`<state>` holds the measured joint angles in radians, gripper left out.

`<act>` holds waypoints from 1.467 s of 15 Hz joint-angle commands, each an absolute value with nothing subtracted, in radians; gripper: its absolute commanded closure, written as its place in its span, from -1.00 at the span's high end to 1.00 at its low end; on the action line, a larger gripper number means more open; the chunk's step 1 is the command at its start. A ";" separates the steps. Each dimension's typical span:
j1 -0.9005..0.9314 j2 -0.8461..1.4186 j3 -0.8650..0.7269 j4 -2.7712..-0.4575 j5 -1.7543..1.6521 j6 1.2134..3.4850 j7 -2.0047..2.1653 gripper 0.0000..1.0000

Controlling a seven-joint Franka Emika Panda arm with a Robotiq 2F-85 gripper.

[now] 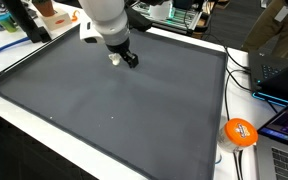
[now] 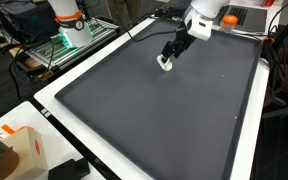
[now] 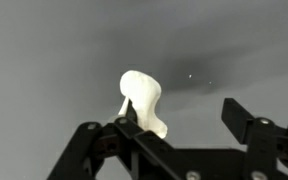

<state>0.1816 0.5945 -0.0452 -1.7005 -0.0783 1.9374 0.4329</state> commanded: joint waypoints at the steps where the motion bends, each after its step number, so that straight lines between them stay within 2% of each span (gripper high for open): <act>1: 0.134 0.600 -0.003 -1.695 -0.001 1.932 0.347 1.00; 10: 0.106 0.663 0.014 -1.667 0.108 1.948 0.281 1.00; 16: 0.200 0.658 -0.078 -1.646 -0.139 1.870 0.424 1.00; 22: 0.204 0.581 -0.074 -1.658 -0.215 1.825 0.450 1.00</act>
<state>0.2056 0.6466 -0.0760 -1.6366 -0.2028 1.8476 0.4404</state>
